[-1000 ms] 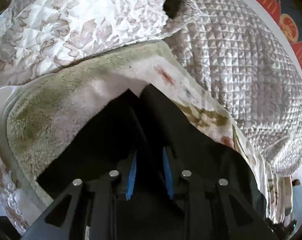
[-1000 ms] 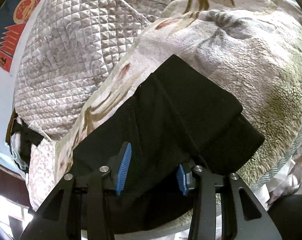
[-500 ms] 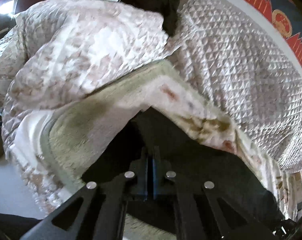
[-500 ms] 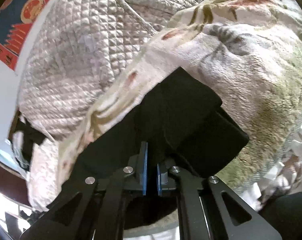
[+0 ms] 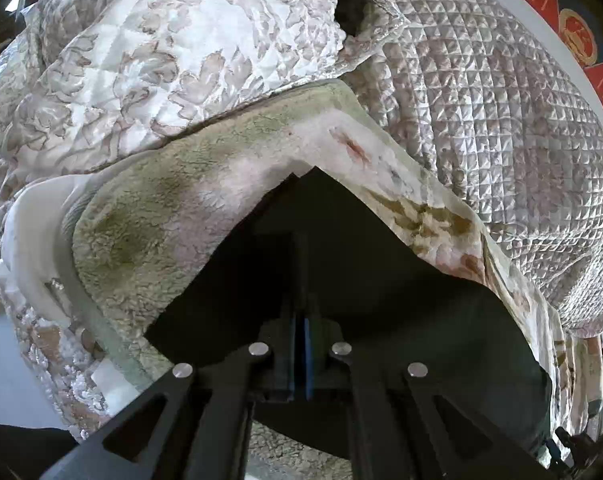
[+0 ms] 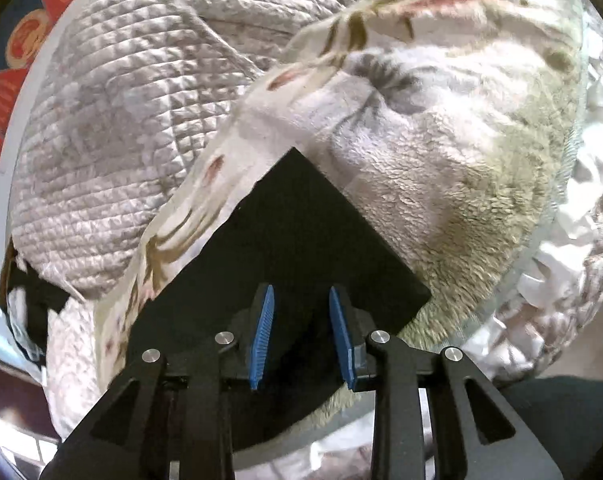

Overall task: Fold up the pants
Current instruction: 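Lay the pants edge down and open the right gripper while the left gripper opens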

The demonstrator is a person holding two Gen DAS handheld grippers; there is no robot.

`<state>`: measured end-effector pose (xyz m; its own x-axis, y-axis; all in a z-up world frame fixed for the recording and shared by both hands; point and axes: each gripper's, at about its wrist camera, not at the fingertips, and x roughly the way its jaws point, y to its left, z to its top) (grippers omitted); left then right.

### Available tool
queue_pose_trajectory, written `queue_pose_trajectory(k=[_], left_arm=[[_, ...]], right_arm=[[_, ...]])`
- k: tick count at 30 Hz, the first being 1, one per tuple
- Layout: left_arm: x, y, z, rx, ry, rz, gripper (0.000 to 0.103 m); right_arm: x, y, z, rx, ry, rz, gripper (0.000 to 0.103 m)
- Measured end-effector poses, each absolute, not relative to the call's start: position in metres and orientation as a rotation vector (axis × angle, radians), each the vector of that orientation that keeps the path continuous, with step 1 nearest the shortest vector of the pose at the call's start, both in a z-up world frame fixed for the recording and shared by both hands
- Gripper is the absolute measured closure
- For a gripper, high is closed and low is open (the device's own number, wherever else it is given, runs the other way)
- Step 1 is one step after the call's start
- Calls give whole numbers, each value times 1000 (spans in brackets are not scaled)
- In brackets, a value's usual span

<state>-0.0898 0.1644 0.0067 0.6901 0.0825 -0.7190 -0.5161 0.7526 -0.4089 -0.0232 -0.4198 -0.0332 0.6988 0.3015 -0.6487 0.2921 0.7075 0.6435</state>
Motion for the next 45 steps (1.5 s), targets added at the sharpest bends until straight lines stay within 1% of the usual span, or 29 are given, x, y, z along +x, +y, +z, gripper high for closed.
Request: queue_pose_trajectory(k=[5, 8, 10, 12, 15, 18, 22, 25, 27, 29, 39, 42, 45], left_arm=[[-95, 167, 6, -678, 738, 367, 98], [-99, 167, 2, -708, 746, 353, 96], [-101, 166, -2, -740, 761, 342, 92], [-105, 164, -3, -767, 755, 325, 81], [-104, 161, -3, -769, 743, 299, 67], [-101, 161, -2, -777, 737, 295, 64], [-98, 163, -2, -774, 716, 307, 64], [-97, 162, -2, -749, 709, 329, 66], [-95, 161, -1, -727, 716, 348, 79], [-95, 163, -2, -726, 720, 361, 83], [-91, 161, 0, -695, 727, 356, 84], [-90, 161, -1, -699, 730, 357, 84], [-91, 161, -2, -697, 730, 358, 84]], right_arm=[[-33, -417, -38, 842, 838, -6, 73], [-37, -418, -37, 824, 840, -12, 73], [-38, -421, -38, 834, 845, -37, 73], [-36, -422, -41, 824, 859, -48, 65], [-28, -424, -49, 850, 848, -29, 60], [-26, -425, -51, 882, 814, -15, 58], [-29, -424, -45, 865, 758, -1, 58], [-32, -424, -43, 859, 739, -7, 58], [-34, -425, -40, 850, 736, -22, 58], [-35, -425, -39, 845, 746, -18, 58], [-27, -430, -39, 857, 745, -10, 58], [-33, -429, -44, 847, 820, -53, 58], [-30, -430, -45, 865, 825, -42, 58]])
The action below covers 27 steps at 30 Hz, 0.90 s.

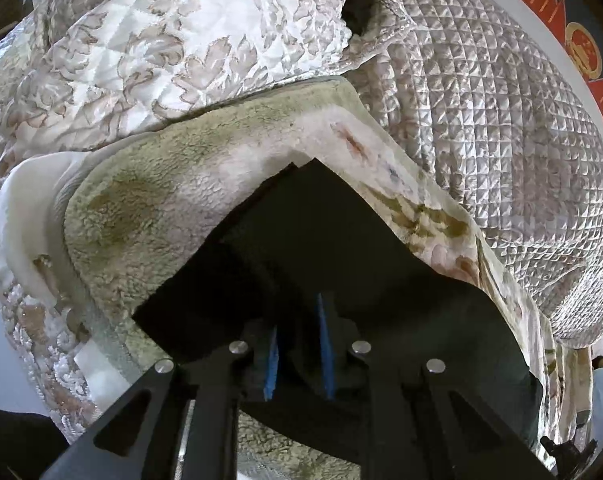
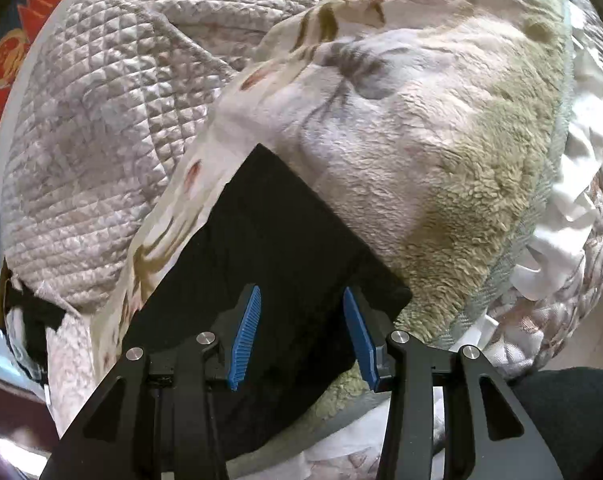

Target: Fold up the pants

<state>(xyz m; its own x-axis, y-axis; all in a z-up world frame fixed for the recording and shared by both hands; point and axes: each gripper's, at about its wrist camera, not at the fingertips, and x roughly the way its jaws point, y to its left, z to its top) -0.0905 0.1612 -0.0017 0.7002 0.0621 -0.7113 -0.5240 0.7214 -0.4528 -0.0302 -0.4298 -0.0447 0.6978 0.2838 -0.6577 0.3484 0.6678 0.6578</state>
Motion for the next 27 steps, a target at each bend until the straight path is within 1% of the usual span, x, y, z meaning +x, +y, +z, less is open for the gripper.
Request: queue_pose_trajectory(k=[3, 8, 10, 11, 13, 14, 17, 19, 21, 23, 24, 25, 26, 27], left_arm=[[-91, 161, -1, -695, 729, 355, 84], [-93, 162, -3, -708, 726, 357, 84], [-93, 163, -4, -705, 725, 358, 84], [-94, 164, -5, -706, 723, 360, 84], [-94, 165, -5, -702, 722, 370, 90], [-95, 166, -5, -702, 722, 373, 92], [-94, 165, -3, -699, 721, 375, 93], [-94, 164, -2, -694, 722, 373, 93], [-93, 164, -2, -695, 724, 371, 93], [-93, 163, -2, -697, 723, 372, 93], [-93, 163, -2, -699, 724, 371, 93], [-93, 163, -3, -701, 725, 370, 93], [-92, 163, -3, -704, 725, 370, 93], [-92, 162, -4, -706, 725, 370, 93]], right_arm=[[-18, -431, -55, 891, 830, -61, 58], [-27, -430, -47, 914, 720, -10, 58], [-28, -429, -46, 921, 705, 1, 62], [-29, -430, -45, 926, 695, 3, 68], [-29, -429, -43, 906, 684, 7, 71], [-30, -430, -43, 920, 674, 14, 76], [-26, -429, -46, 930, 675, 38, 76], [-23, -429, -49, 945, 679, 47, 73], [-20, -428, -55, 936, 733, 6, 68], [-26, -427, -57, 936, 746, -14, 66], [-29, -425, -55, 927, 740, -17, 59], [-31, -422, -53, 913, 733, -15, 53], [-31, -419, -51, 897, 729, -8, 43], [-29, -417, -50, 879, 728, -3, 37]])
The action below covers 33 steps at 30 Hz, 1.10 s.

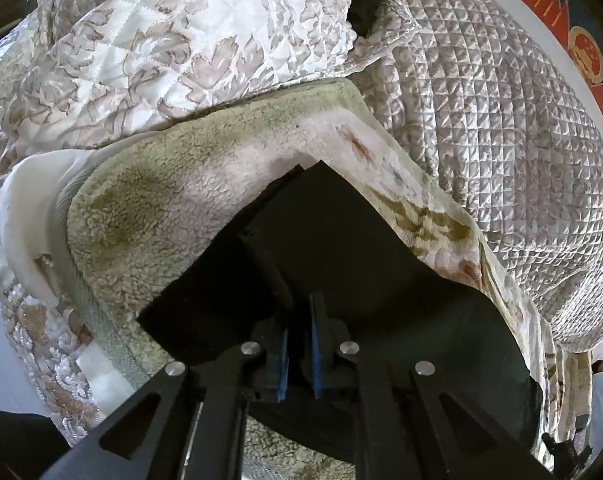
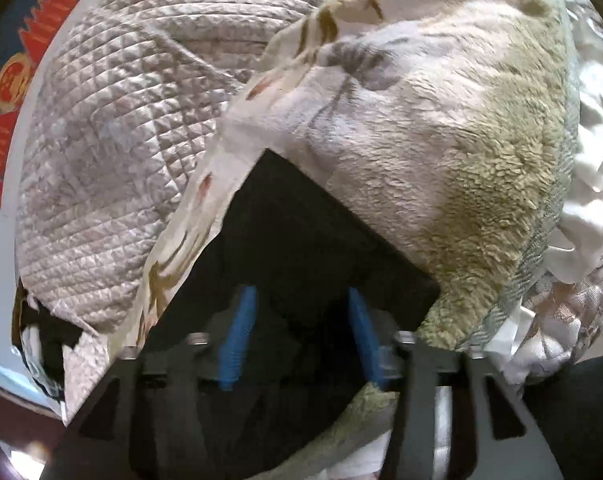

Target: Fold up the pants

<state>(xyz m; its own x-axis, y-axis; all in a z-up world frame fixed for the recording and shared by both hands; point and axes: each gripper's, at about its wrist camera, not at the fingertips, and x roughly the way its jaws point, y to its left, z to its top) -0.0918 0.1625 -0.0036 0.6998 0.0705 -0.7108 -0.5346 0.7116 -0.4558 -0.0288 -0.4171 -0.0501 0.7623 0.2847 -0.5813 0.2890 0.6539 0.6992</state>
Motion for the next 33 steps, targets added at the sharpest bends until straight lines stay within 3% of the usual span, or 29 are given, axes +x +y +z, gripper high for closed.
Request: queue_pose_trajectory(k=[5, 6, 9, 14, 21, 25, 28, 30, 33], left_arm=[[-92, 163, -4, -709, 724, 369, 93], [-92, 163, -4, -713, 724, 368, 93], [-90, 162, -3, -715, 724, 371, 93], [-93, 162, 6, -699, 704, 371, 99], [-115, 161, 34, -697, 643, 355, 99], [-120, 163, 20, -691, 693, 391, 99], [-121, 166, 6, -710, 739, 401, 99], [-119, 167, 4, -710, 748, 398, 99], [-121, 169, 7, -721, 737, 402, 98]], right_arm=[[-9, -406, -44, 731, 748, -61, 36], [-9, -405, -43, 708, 752, -79, 48], [-11, -405, -43, 689, 751, -79, 69], [-15, -404, -37, 711, 715, -23, 85], [-37, -402, -2, 686, 692, 30, 86], [-28, -410, -29, 695, 829, -63, 84], [-31, -407, -34, 670, 833, -88, 83], [-33, -405, -28, 649, 820, -105, 72], [-46, -408, -10, 604, 776, -213, 66]])
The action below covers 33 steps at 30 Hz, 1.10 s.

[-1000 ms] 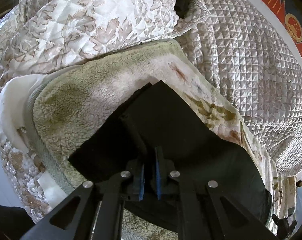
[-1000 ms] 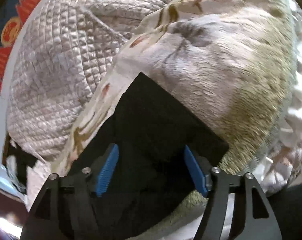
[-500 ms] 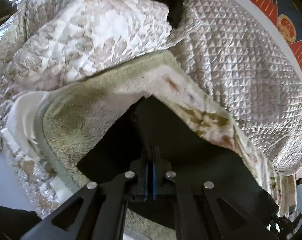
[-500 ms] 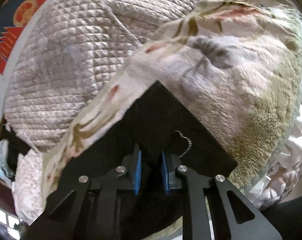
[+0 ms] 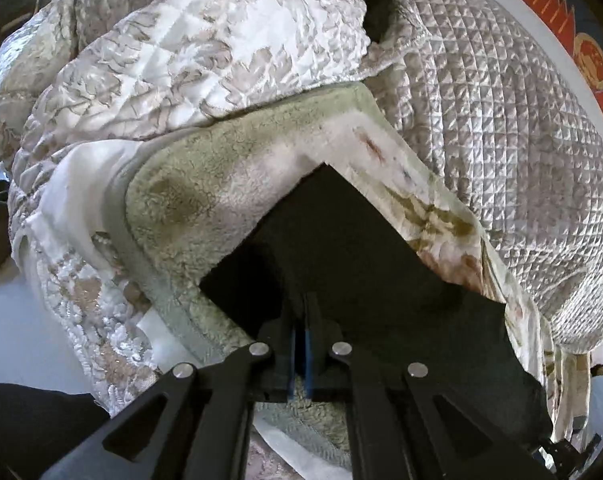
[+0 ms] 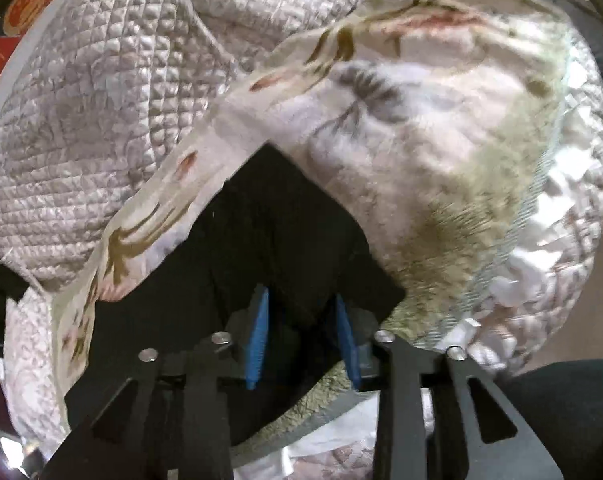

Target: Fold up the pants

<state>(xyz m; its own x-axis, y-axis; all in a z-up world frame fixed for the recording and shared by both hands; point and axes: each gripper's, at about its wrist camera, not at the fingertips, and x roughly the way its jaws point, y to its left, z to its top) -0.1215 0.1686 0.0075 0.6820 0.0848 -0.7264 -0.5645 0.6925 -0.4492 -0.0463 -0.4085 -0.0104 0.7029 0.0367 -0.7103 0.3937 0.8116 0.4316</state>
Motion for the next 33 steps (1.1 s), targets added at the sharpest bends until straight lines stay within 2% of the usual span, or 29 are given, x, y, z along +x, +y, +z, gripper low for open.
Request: queue_pose_trajectory(k=[5, 9, 13, 17, 21, 27, 33], left_arm=[[-129, 171, 24, -682, 683, 450, 98], [-130, 168, 41, -654, 629, 451, 98], [-125, 160, 52, -619, 616, 409, 97], [-112, 152, 54, -594, 644, 364, 92], [-91, 126, 55, -537, 681, 256, 74], [-52, 96, 43, -483, 756, 127, 72], [-25, 87, 11, -420, 876, 122, 72]], right_arm=[[-70, -424, 22, 529, 605, -325, 63], [-60, -403, 15, 472, 652, -193, 63], [-30, -381, -23, 401, 843, -115, 63], [-27, -368, -20, 350, 788, -78, 63], [-16, -333, -5, 228, 728, 71, 63], [8, -266, -3, 78, 752, 339, 63], [42, -234, -31, -3, 826, 355, 63]])
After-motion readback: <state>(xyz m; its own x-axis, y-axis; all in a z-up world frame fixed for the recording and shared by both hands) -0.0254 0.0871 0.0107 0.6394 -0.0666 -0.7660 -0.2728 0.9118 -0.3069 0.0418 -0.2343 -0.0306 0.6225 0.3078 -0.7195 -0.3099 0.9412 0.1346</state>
